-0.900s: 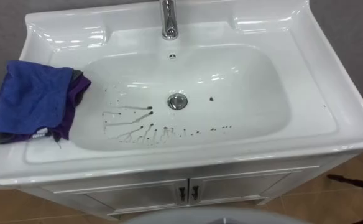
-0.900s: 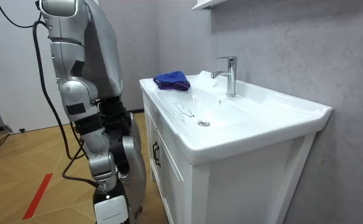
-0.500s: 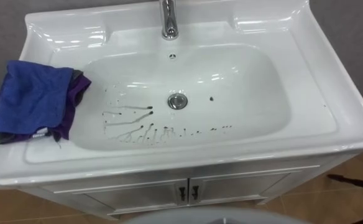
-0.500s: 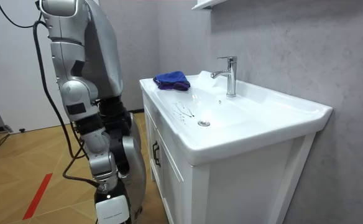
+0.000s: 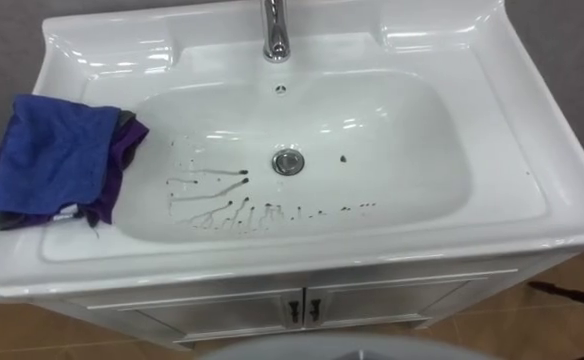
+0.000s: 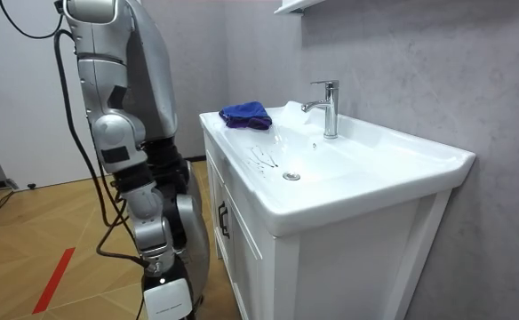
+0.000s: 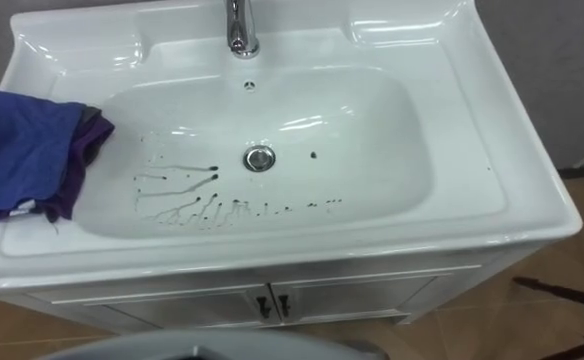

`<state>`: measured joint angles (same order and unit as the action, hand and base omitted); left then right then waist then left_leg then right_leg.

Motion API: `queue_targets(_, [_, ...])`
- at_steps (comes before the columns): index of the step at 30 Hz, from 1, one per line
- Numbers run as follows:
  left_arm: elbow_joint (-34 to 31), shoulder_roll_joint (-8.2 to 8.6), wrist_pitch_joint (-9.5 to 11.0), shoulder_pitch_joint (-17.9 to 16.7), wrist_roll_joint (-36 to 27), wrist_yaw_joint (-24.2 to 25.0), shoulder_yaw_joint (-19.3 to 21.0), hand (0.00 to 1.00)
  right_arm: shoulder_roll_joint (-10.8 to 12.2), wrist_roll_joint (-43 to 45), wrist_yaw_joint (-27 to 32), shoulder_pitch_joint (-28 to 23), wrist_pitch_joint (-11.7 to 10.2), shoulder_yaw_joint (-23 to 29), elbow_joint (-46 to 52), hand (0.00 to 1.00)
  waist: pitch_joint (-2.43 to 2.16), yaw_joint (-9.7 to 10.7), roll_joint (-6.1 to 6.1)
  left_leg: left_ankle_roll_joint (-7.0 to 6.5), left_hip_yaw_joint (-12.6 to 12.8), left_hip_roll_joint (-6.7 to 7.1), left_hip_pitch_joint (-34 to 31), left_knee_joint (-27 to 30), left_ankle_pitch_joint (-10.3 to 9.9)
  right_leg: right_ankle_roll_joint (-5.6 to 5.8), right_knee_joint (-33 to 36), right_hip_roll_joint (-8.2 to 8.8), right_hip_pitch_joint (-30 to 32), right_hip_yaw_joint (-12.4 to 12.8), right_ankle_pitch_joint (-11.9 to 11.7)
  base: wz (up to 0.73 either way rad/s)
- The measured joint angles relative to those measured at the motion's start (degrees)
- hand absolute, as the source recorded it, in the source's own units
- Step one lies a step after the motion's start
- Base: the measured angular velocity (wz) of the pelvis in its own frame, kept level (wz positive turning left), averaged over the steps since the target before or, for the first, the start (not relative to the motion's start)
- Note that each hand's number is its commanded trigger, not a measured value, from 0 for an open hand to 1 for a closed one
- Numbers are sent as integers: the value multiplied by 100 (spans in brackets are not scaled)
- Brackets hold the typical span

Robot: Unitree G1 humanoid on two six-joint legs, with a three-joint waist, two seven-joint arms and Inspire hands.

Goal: Wipe basin

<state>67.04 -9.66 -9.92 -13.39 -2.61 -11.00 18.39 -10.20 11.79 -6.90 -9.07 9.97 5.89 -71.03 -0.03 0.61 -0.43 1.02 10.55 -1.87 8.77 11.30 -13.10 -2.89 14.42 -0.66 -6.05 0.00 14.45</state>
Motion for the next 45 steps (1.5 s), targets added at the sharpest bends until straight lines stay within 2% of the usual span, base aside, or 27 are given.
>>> queue_targets(4, [100,10,-2,-9,-238,-147,224,0,-13,31,-19,-16,18,-2,0,0,1,-112,-1,0,-6,1,-4,-2,0,1,0,0,1,-4,5,1])
queue_targets(10, [43,14,0,-123,-521,-468,379,0,-135,26,-3,-3,80,8,199,0,-3,-164,2,-4,-283,58,-101,10,2,23,-13,66,-1,-241,20,20])
queue_targets(15, [-103,10,124,-173,-1081,-869,507,0,-149,25,93,13,-18,41,254,0,-8,-240,16,-1,-389,64,-144,39,4,4,5,96,-10,-425,58,11])
queue_targets(27, [-430,10,509,9,-1300,-1435,504,0,-152,20,388,124,-211,22,422,0,-9,-293,26,6,-476,82,-235,138,10,7,37,139,20,-595,96,4])
queue_targets(31, [-1062,11,539,-33,-1224,-1771,725,0,-171,174,395,70,-259,42,481,0,-28,-349,65,7,-531,82,-245,138,10,5,32,143,13,-659,95,5])
queue_targets(34, [-1495,6,673,-12,-1149,-2182,751,0,-249,286,395,57,-307,38,486,0,-22,-424,79,6,-591,102,-249,138,10,9,41,156,16,-672,97,3])
queue_targets(35, [-1722,6,687,-1,-1105,-2363,746,0,-250,316,411,64,-316,40,496,0,-49,-420,117,6,-641,113,-278,151,10,19,42,167,20,-724,104,13])
queue_targets(38, [-2232,2,839,74,-1003,-2802,759,0,-255,420,425,56,-316,38,529,0,-59,-455,112,-7,-761,164,-329,163,19,27,170,218,89,-800,160,16])
queue_targets(40, [-2682,-13,849,76,-939,-3044,795,0,-257,490,426,-20,-319,32,705,0,-58,-505,121,-8,-762,175,-331,177,19,29,236,233,116,-800,189,0])
queue_targets(43, [-3229,-76,933,157,-307,-3393,898,0,-266,684,429,-63,-320,38,894,0,-65,-577,165,-7,-757,167,-351,185,18,24,241,228,143,-801,193,0])
queue_targets(44, [-3588,-88,934,159,-96,-3532,929,0,-276,712,430,-70,-316,38,969,0,-75,-581,180,-7,-757,166,-408,190,18,21,271,225,212,-795,195,0])
queue_targets(45, [-3919,-128,958,178,104,-3672,947,0,-297,733,440,-66,-313,34,1035,0,-65,-579,199,-7,-767,170,-442,204,19,20,308,231,251,-803,195,0])
